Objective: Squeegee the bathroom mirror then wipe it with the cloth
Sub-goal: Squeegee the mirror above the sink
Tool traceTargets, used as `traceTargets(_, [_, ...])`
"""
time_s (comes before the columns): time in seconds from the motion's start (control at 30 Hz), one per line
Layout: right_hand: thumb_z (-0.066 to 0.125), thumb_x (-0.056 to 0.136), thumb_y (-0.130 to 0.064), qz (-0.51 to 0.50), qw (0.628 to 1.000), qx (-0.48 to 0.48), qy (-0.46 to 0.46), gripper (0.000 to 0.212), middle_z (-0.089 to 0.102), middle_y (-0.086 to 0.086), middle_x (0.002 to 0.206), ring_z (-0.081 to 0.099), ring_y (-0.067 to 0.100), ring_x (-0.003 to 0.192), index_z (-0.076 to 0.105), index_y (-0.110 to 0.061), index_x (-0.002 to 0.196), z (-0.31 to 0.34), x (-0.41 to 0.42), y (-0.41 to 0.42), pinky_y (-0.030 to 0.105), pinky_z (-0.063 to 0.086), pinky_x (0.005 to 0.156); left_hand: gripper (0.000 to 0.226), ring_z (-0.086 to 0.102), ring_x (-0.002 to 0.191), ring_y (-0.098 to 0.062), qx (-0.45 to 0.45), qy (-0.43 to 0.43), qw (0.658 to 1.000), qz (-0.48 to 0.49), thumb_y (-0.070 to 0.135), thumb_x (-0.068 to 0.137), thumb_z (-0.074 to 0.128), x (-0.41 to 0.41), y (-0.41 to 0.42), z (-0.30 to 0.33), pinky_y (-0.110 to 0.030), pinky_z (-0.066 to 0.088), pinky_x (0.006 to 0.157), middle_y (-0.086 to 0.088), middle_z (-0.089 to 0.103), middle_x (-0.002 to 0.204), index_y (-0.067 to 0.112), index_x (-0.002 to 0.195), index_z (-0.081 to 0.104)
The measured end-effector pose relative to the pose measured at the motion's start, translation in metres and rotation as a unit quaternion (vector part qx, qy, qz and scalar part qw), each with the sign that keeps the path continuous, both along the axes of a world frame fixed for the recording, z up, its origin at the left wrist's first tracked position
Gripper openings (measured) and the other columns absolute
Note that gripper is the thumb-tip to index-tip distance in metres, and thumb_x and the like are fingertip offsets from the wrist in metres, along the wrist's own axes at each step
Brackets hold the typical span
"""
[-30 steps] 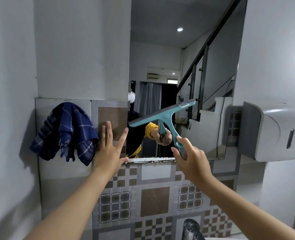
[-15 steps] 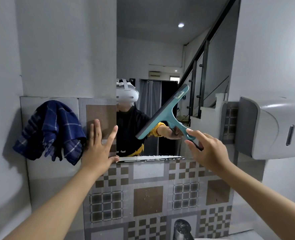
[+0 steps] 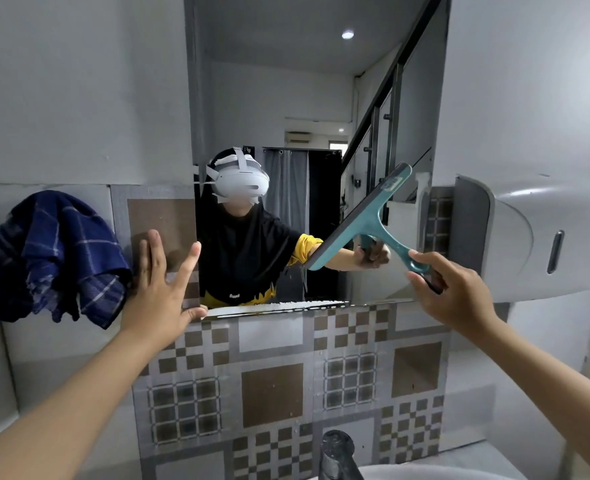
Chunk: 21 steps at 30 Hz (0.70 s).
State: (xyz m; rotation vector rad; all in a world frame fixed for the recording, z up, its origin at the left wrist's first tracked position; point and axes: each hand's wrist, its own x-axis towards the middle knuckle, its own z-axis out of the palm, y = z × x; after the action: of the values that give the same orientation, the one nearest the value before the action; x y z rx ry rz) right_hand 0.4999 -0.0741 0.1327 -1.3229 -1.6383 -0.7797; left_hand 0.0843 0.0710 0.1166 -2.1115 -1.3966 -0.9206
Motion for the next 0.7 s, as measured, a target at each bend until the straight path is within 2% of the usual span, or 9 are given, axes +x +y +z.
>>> traceTargets(0.23, [0.074, 0.080, -0.015, 0.001, 1.000, -0.006, 0.021, 0.032, 0.044, -0.004, 0.053, 0.039, 0.021, 0.039, 0.064, -0.006, 0.110, -0.010, 0.003, -0.002, 0.029, 0.042, 0.035, 0.119, -0.026, 0.138, -0.035, 0.007, -0.003, 1.000, -0.007, 0.050, 0.068, 0.073, 0.000, -0.002, 0.000, -0.058, 0.041, 0.096, -0.013, -0.040, 0.147, 0.037, 0.145, -0.016])
traceTargets(0.47, [0.072, 0.082, -0.012, -0.007, 0.992, -0.022, 0.123, 0.032, 0.042, -0.004, 0.050, 0.030, 0.012, 0.039, 0.060, -0.008, 0.111, -0.042, 0.004, -0.011, 0.021, 0.029, 0.040, 0.119, -0.028, 0.138, -0.035, -0.002, -0.006, 1.000, -0.006, 0.048, 0.068, 0.074, 0.002, -0.001, 0.000, -0.057, 0.042, 0.096, -0.012, -0.043, 0.146, 0.038, 0.144, -0.018])
traceTargets(0.63, [0.065, 0.088, -0.017, 0.011, 0.982, -0.020, 0.190, 0.023, 0.042, -0.004, 0.050, 0.028, 0.008, 0.038, 0.054, -0.014, 0.108, -0.045, -0.024, -0.008, 0.026, 0.028, 0.039, 0.118, -0.031, 0.135, -0.034, -0.005, -0.003, 1.000, -0.002, 0.047, 0.069, 0.074, 0.003, -0.004, 0.002, -0.057, 0.041, 0.097, -0.014, -0.044, 0.145, 0.034, 0.146, -0.015])
traceTargets(0.7, [0.062, 0.091, -0.018, 0.024, 0.971, -0.028, 0.235, 0.018, 0.042, -0.005, 0.050, 0.033, 0.010, 0.038, 0.050, -0.017, 0.104, -0.044, -0.041, -0.007, 0.021, 0.026, 0.038, 0.118, -0.031, 0.135, -0.035, 0.000, -0.004, 1.000, -0.004, 0.046, 0.068, 0.075, 0.003, -0.004, 0.001, -0.058, 0.041, 0.096, -0.015, -0.042, 0.146, 0.033, 0.147, -0.013])
